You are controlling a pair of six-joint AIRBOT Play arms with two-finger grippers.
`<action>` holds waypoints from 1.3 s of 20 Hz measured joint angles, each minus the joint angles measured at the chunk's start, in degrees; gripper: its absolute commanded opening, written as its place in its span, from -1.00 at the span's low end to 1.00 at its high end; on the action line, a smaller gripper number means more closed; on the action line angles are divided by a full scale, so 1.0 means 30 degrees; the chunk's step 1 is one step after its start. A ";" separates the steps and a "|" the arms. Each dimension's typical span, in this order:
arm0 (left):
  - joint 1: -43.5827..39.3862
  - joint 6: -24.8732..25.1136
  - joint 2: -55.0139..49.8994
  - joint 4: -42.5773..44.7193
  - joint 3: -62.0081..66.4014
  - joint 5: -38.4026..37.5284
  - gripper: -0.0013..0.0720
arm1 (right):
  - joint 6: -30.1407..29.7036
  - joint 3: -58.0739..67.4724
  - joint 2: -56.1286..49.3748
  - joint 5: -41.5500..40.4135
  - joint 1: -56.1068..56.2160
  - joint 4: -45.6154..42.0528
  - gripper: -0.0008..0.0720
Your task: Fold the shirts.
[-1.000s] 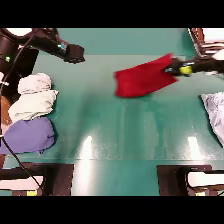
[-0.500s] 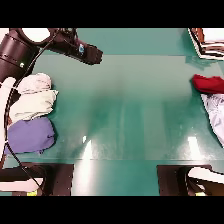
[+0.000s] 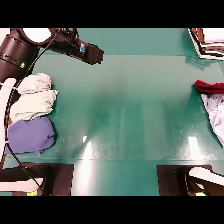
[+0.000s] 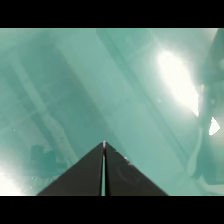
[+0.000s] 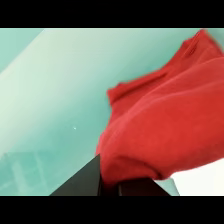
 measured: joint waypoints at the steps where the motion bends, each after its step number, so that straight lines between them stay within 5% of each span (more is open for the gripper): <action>1: 0.0000 0.0000 0.0000 0.0000 0.0000 0.0000 -0.88 | 0.0087 0.0000 0.0270 0.0408 -0.0175 -0.0517 -0.93; 8: 0.0000 0.0386 0.0000 0.0066 0.0000 0.0007 -0.89 | 0.0976 -0.2470 0.2178 0.1639 -0.1843 -0.4175 -0.91; 9: 0.0000 0.0415 0.0000 0.0073 0.0000 0.0007 -0.89 | 0.1020 -0.3082 0.2455 0.1690 -0.2280 -0.4386 -0.54; 10: 0.0000 0.0437 0.0000 0.0087 0.0000 0.0000 -0.89 | 0.1056 -0.3592 0.2674 0.1770 -0.2732 -0.4568 0.10; 11: 0.0000 0.0452 0.0000 0.0102 0.0000 0.0007 -0.89 | 0.1071 -0.4058 0.2849 0.1872 -0.3279 -0.4692 0.37; 19: 0.0000 0.0809 0.0000 0.0146 0.0000 0.0007 -0.88 | 0.1501 -0.5319 0.3723 0.2317 -0.4444 -0.3446 0.37; 26: 0.0000 0.0860 0.0000 0.0153 0.0000 -0.0007 -0.88 | 0.1559 -0.5413 0.5319 0.0882 0.3453 -0.0874 0.35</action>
